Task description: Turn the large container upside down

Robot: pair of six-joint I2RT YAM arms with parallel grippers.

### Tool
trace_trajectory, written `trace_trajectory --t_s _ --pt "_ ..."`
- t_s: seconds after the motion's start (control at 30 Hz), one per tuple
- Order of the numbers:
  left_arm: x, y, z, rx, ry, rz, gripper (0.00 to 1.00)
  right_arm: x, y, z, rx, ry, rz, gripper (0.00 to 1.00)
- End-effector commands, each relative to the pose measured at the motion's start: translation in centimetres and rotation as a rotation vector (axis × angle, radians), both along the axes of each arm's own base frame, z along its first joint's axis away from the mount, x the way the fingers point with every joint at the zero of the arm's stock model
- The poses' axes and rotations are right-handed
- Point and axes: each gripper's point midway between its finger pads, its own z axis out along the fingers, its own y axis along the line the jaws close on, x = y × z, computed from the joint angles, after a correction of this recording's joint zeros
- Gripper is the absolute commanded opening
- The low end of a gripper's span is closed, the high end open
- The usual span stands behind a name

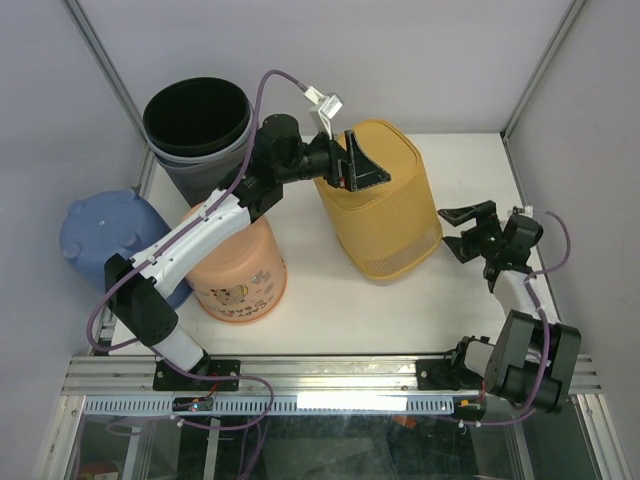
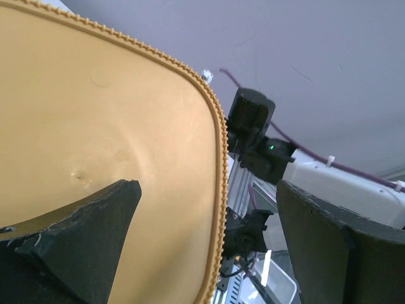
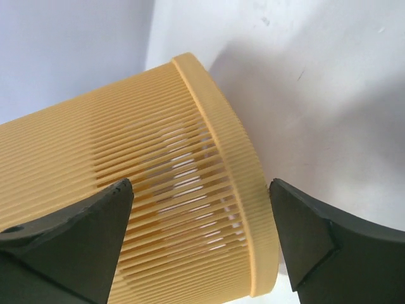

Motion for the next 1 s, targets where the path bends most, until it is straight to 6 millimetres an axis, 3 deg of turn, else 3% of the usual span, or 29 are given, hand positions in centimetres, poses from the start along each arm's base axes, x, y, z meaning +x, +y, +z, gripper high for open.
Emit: trace_trajectory --t_s 0.0,0.23,0.4,0.53,0.77,0.9,0.97 --pt "-1.3 -1.2 -6.2 0.116 0.186 -0.069 0.99 -2.3 -1.7 -1.6 -0.291 0.167 0.065 0.93" --pt "-1.5 -1.9 -6.6 0.114 0.186 -0.084 0.99 -3.4 -4.2 -1.7 -0.483 0.233 0.048 0.96" --pt "-2.0 -1.3 -4.1 0.092 0.127 -0.081 0.99 -4.3 -5.7 0.9 -0.586 0.199 -0.024 0.96" --pt "-1.8 0.6 -2.1 0.122 0.048 0.000 0.99 -5.0 -5.6 4.6 -0.627 0.089 -0.064 0.96" --pt "-2.9 5.5 -0.3 0.175 -0.075 0.145 0.99 -5.7 -1.1 13.5 -0.587 -0.232 0.092 0.95" --pt "-3.3 7.4 -0.3 0.194 -0.101 0.206 0.99 -6.4 0.4 17.0 -0.563 -0.319 0.142 0.93" --pt "-3.1 8.1 -1.5 0.225 -0.085 0.243 0.99 -6.8 1.0 19.2 -0.559 -0.366 0.164 0.93"
